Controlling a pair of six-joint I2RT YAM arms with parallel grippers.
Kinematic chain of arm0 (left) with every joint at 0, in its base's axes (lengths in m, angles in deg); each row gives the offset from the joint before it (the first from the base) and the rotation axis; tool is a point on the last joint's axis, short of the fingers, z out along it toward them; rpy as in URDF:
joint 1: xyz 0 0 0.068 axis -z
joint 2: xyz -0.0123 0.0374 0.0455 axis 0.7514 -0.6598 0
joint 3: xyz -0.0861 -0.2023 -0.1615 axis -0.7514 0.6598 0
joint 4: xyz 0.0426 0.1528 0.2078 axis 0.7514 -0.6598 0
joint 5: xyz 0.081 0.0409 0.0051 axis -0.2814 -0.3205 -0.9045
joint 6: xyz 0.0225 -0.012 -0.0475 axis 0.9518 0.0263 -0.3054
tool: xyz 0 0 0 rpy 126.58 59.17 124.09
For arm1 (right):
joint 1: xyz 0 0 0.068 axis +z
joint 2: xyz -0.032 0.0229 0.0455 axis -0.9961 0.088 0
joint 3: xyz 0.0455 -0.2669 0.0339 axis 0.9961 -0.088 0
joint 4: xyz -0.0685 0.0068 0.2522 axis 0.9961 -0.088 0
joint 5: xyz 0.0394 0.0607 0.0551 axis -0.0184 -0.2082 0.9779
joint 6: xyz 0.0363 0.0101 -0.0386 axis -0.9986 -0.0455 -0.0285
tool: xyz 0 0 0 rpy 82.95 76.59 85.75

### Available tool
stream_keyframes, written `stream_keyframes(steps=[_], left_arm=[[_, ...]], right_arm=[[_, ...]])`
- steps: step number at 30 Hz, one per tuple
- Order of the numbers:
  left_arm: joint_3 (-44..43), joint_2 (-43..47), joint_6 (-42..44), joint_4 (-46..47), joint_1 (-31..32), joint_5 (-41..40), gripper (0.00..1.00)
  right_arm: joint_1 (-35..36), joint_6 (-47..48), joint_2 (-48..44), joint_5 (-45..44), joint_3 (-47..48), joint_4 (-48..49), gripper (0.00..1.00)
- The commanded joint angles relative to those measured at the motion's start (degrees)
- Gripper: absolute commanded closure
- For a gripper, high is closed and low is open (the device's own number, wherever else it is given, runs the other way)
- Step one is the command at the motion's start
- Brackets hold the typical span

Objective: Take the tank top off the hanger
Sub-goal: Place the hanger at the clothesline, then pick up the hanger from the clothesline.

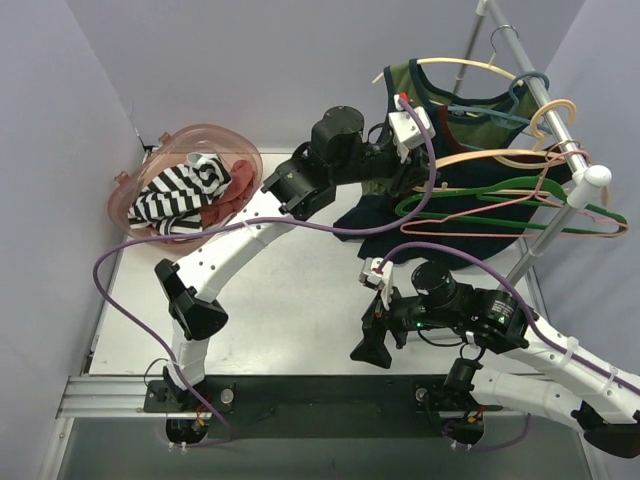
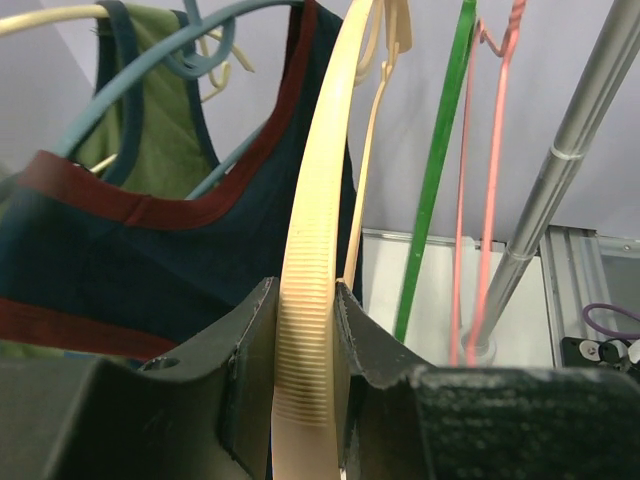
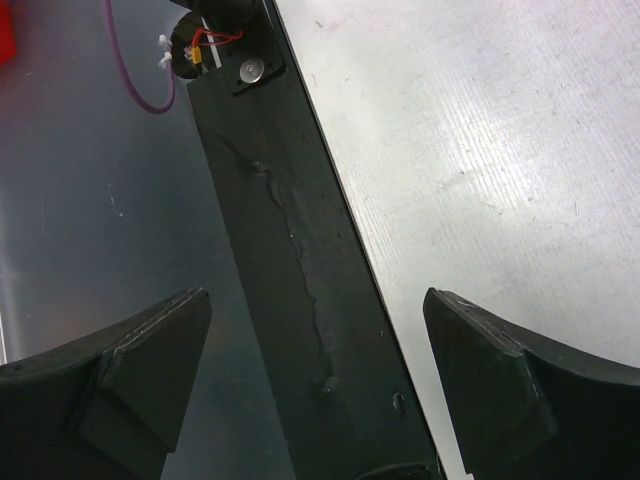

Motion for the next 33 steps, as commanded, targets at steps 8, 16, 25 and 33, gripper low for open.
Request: stream_keyframes(steps=[8, 16, 25, 33], left_arm=[[5.1, 6.1, 1.3, 4.4, -0.3, -4.3, 0.48], [6.8, 9.3, -3.1, 6.4, -6.5, -3.6, 0.37], [-3.8, 1.2, -5.0, 6.2, -11.1, 1.6, 0.34], [-8.4, -6.1, -10.1, 10.9, -14.8, 7.0, 0.31]], right_arm=[[0.5, -1.2, -1.2, -1.6, 2.2, -1.2, 0.07], [0.8, -1.3, -0.9, -1.0, 1.8, -1.1, 0.08], [0.8, -0.2, -0.7, -1.5, 2.4, -1.0, 0.08], [1.3, 0.5, -0.9, -3.6, 1.6, -1.3, 0.08]])
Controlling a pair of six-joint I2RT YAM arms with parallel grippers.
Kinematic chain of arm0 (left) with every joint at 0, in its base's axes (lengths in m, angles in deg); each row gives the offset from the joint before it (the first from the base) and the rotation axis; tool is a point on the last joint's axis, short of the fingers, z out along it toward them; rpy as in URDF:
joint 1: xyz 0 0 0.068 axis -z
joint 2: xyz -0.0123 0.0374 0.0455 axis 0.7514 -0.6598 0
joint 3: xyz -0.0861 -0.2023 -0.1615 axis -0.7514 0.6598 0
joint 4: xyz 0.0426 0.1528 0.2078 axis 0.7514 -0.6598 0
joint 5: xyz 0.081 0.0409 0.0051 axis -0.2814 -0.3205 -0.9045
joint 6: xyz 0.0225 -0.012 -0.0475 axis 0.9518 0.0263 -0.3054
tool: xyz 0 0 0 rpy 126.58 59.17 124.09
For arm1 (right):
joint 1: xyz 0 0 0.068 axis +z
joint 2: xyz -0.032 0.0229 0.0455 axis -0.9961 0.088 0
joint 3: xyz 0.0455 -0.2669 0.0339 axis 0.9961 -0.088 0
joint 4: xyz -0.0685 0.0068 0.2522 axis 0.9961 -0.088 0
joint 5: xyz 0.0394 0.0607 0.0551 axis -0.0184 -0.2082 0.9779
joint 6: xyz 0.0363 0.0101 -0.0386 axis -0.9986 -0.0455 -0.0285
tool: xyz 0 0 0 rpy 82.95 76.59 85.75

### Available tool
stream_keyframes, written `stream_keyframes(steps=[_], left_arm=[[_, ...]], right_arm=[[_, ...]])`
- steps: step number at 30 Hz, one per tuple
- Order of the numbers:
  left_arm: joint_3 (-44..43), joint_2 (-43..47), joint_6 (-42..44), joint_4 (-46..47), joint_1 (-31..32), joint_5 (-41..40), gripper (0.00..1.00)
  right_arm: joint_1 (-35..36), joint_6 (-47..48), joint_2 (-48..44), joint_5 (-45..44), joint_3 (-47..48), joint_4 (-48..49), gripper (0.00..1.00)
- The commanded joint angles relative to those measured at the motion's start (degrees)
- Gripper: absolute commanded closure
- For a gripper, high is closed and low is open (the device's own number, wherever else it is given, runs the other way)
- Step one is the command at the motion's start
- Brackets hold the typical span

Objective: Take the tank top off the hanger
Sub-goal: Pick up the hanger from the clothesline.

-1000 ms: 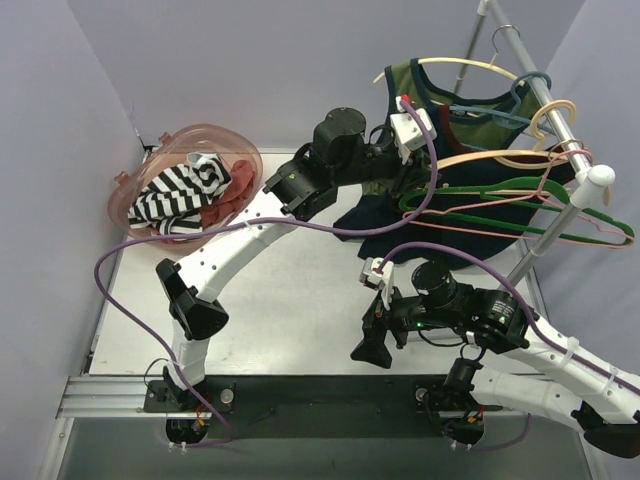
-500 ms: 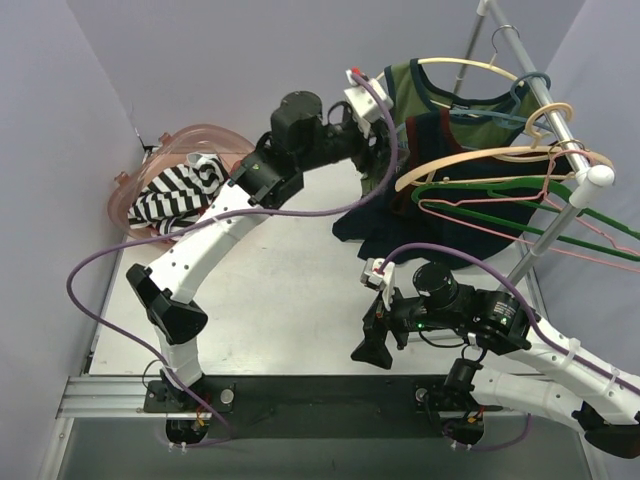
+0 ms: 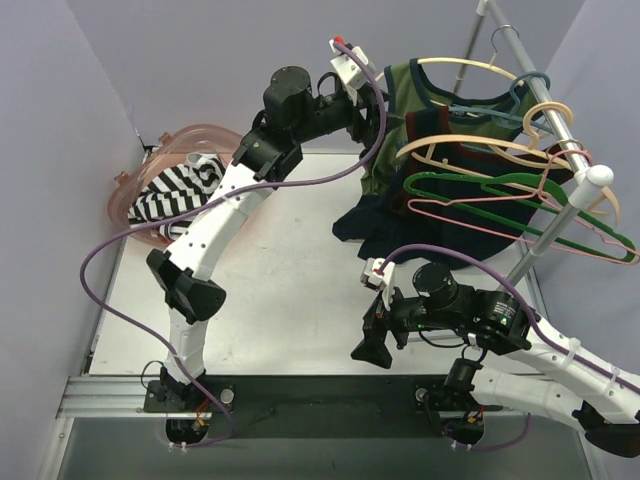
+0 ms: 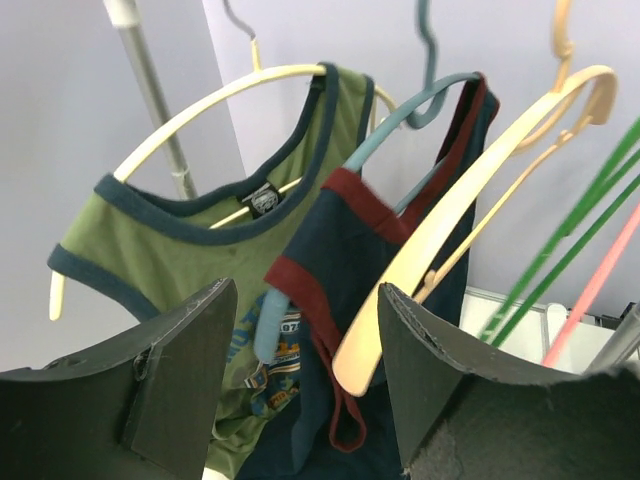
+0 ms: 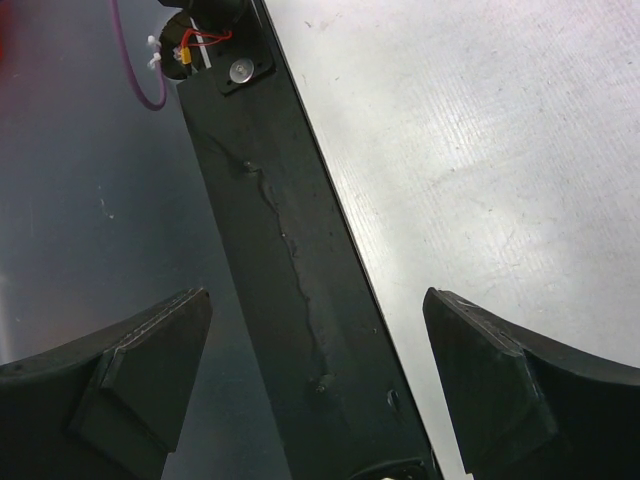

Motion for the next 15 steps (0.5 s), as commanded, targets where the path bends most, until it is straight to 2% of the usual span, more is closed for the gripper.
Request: stream_keyframes(steps=[1, 8, 15], left_arm=[[-3.0, -5.0, -5.1, 6.6, -2.7, 4.7, 0.32], [-7.8, -12.3, -12.9, 11.3, -3.3, 11.5, 0.29], [-6.4, -14.1, -14.7, 13.8, -3.5, 14.9, 0.29]], right_arm=[[0.7, 0.3, -0.1, -1.7, 1.7, -0.8, 0.08], [1.0, 1.3, -1.4, -3.8, 2.1, -1.5, 0.07], [1.2, 2.0, -0.5, -2.4, 2.4, -1.5, 0.06]])
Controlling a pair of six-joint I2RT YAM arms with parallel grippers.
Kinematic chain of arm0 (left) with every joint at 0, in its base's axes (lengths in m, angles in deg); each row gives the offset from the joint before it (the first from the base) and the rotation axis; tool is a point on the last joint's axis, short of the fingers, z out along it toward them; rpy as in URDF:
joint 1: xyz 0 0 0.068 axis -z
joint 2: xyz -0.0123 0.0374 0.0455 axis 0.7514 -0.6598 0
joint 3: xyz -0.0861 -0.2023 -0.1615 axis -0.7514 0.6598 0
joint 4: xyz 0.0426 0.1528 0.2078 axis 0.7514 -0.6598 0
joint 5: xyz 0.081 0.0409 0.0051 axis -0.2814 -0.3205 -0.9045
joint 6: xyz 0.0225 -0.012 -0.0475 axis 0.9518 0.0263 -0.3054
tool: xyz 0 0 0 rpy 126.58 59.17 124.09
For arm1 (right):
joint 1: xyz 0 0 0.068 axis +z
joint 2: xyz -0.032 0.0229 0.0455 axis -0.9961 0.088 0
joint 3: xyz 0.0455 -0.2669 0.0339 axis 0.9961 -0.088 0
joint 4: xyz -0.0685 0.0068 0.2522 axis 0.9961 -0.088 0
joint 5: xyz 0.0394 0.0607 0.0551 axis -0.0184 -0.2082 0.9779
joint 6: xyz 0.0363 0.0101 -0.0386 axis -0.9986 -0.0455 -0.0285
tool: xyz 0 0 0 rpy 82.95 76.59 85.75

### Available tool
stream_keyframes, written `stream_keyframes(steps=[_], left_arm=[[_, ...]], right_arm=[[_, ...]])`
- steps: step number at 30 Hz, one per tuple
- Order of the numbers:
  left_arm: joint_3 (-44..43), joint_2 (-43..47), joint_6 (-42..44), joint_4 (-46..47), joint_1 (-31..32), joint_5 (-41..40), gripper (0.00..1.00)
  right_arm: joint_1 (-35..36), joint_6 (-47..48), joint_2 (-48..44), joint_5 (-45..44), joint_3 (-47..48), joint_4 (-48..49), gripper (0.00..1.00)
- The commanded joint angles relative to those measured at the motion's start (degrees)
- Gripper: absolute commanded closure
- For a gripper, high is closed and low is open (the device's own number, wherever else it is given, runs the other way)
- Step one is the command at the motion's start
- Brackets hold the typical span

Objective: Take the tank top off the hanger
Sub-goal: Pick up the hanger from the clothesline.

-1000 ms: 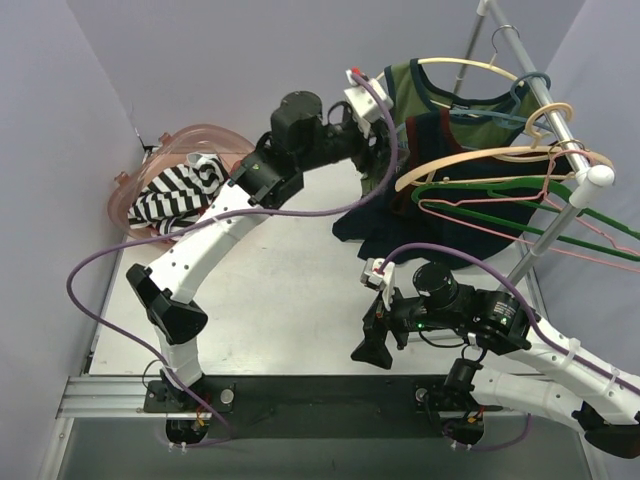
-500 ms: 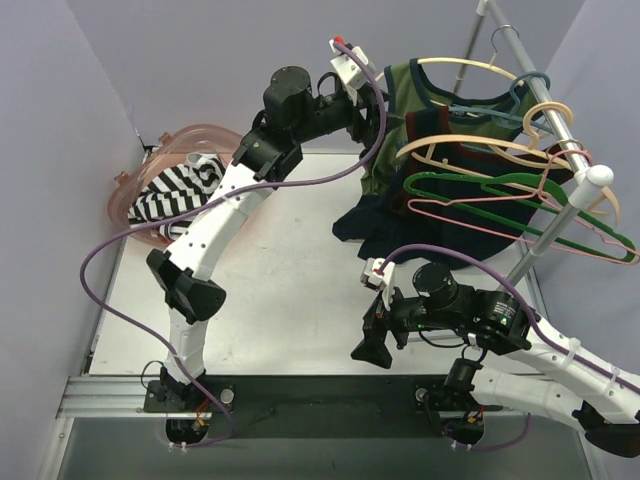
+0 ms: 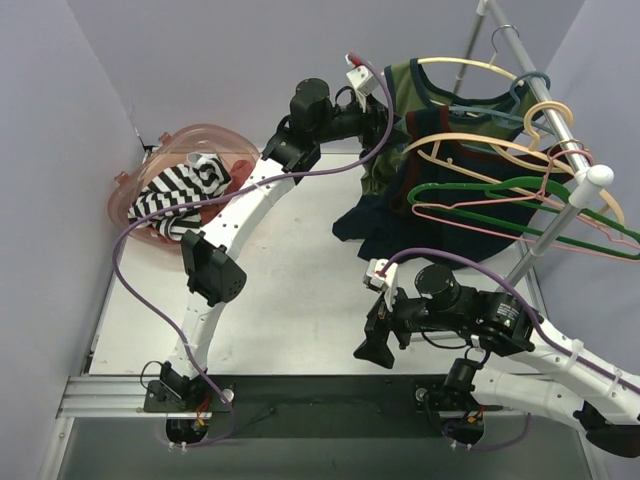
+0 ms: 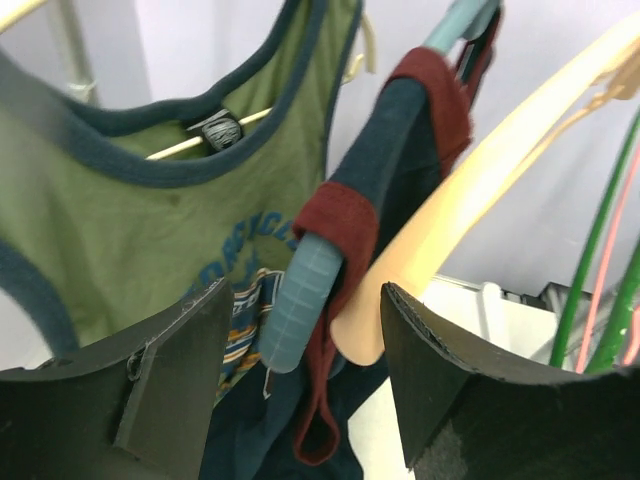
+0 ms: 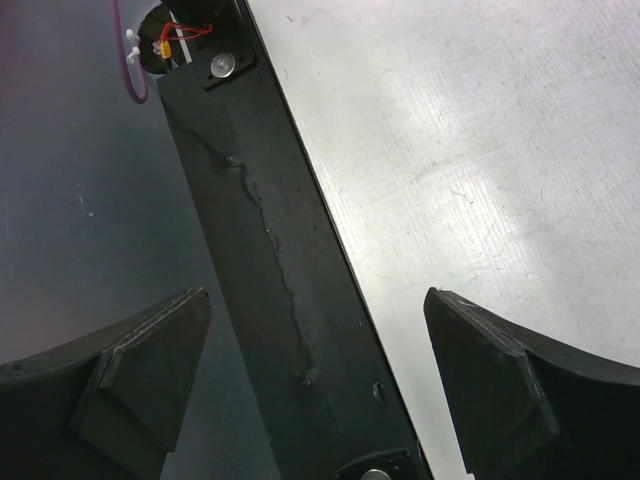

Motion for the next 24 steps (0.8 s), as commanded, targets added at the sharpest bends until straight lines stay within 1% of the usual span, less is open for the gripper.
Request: stream_keyframes(steps=[1, 3, 6, 7, 10, 16, 19, 20, 24], left_arm=[[-2.2, 0.0, -2.7, 8.4, -0.3, 5.1, 0.29], [-1.4, -0.1, -3.9, 9.8, -0.3, 6.1, 0.3], [0.0, 0.5, -5.7, 12.7, -0.3, 7.9, 0.34], [0.6, 1.0, -6.4, 13.3, -0.3, 8.4, 0.38], [2.3, 2.4, -7.2, 13.5, -0.1, 10.3, 0.48], [9.0, 7.2, -3.7, 13.4, 0.8, 10.7, 0.54], [13.0, 9.7, -2.0, 13.3, 0.9, 9.3, 0.58], [14.2, 10.1, -1.6, 13.3, 0.9, 8.7, 0.62], [13.5, 11.1, -0.6, 11.8, 0.8, 7.3, 0.67]], right_arm=[[0.7, 1.0, 0.4, 0.2, 2.3, -0.3, 0.07], [0.7, 1.1, 0.6, 0.0, 2.3, -0.3, 0.07], [0.7, 1.2, 1.1, 0.2, 2.1, -0.1, 0.06], [0.6, 1.3, 1.0, 0.2, 2.0, -0.2, 0.07], [0.7, 1.3, 0.7, 0.3, 1.4, -0.1, 0.07], [0.7, 0.9, 0.8, 0.5, 0.8, 0.2, 0.07], [0.9, 0.3, 0.6, 0.6, 0.6, 0.6, 0.07], [0.8, 0.2, 0.5, 0.5, 0.6, 0.8, 0.07], [0.9, -0.5, 0.4, 0.6, 0.3, 1.5, 0.07]])
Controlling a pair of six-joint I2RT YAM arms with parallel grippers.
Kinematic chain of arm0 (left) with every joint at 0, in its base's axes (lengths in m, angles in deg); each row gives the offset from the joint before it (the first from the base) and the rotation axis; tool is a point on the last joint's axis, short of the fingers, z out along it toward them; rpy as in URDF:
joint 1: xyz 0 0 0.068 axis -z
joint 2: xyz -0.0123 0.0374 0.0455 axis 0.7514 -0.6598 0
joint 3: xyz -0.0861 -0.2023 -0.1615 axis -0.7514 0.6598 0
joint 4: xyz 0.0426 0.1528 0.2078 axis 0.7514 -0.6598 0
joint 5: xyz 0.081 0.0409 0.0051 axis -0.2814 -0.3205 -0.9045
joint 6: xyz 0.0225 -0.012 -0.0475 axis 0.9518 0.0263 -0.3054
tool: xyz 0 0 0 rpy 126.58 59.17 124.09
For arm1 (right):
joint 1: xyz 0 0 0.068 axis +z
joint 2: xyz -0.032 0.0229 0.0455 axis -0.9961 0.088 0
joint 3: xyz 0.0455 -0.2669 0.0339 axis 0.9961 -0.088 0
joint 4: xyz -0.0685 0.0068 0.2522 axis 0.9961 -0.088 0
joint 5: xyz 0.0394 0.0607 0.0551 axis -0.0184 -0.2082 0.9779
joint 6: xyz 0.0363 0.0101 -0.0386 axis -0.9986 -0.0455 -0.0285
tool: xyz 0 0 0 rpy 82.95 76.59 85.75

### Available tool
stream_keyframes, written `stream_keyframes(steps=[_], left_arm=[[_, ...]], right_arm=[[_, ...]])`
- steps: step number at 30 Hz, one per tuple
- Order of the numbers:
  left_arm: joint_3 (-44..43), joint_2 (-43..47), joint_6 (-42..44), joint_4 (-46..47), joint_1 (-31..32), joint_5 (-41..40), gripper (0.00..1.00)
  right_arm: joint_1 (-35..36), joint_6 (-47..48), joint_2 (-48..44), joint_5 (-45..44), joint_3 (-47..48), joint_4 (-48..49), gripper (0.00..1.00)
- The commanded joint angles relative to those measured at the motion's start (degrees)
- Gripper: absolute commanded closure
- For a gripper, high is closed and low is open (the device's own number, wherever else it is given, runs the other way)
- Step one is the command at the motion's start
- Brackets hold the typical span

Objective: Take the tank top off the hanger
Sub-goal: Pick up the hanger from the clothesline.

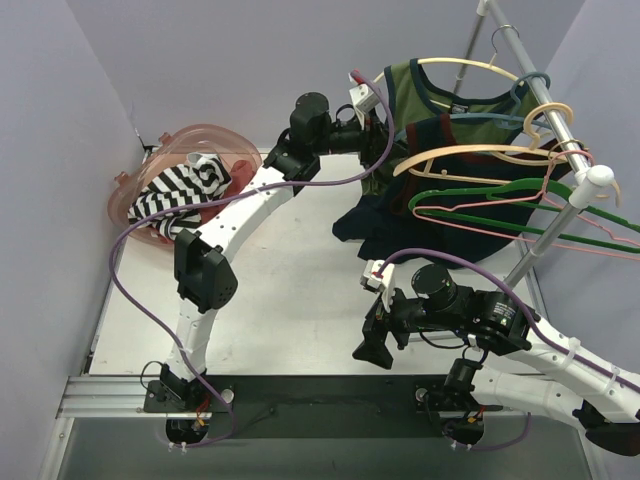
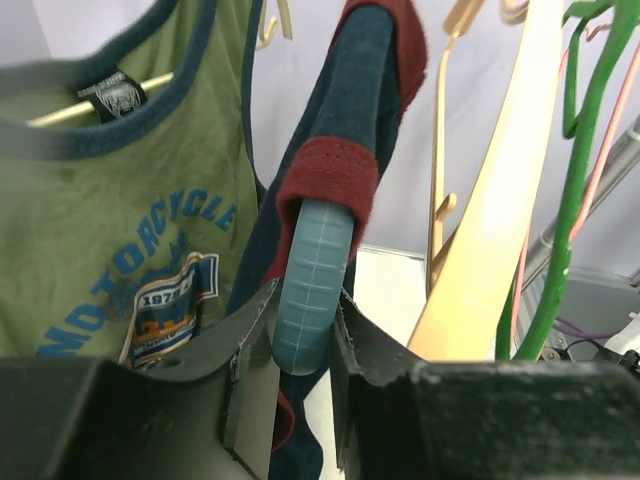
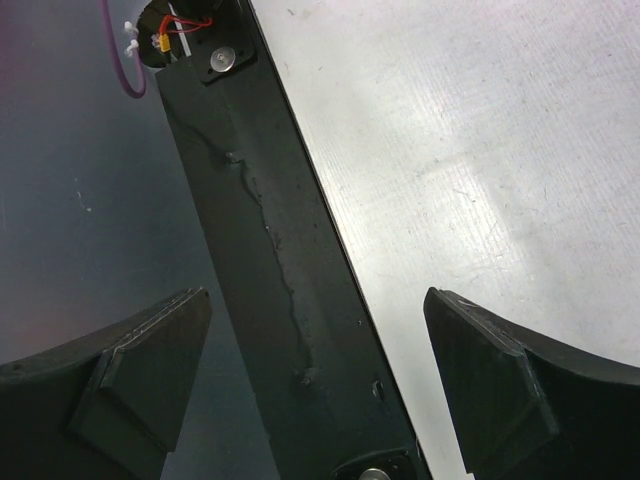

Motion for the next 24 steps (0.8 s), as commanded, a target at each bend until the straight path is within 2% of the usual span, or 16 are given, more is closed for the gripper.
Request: stream_keyframes(steps=[1, 4, 8, 12, 16, 24], left_arm=[[-1.8, 5.6, 2.4, 1.4, 0.1, -1.3, 0.67], [-4.3, 4.8, 2.2, 1.3, 0.1, -1.5, 0.62], [-8.0, 2.6, 0.7, 0.6, 0.2, 0.3, 0.62], [-7.5, 2.4, 0.3, 0.6, 1.2, 0.8, 0.62], [-6.2, 2.0, 0.7, 1.7, 2.0, -0.1, 0.56], [-9.4, -0.7, -0.8, 2.3, 2.1, 0.3, 0.55]], right_arm=[[0.6, -0.9, -0.5, 0.5, 0.3, 1.5, 0.07], [0.7, -1.2, -0.9, 0.4, -0.1, 1.7, 0.07], [0.8, -1.5, -0.9, 0.5, -0.2, 1.9, 0.07], [0.9, -1.3, -1.1, 0.4, 0.7, 1.3, 0.07], [1.0, -1.3, -1.0, 1.7, 2.4, 1.0, 0.07], [1.3, -1.4, -1.6, 1.4, 2.8, 0.9, 0.07]])
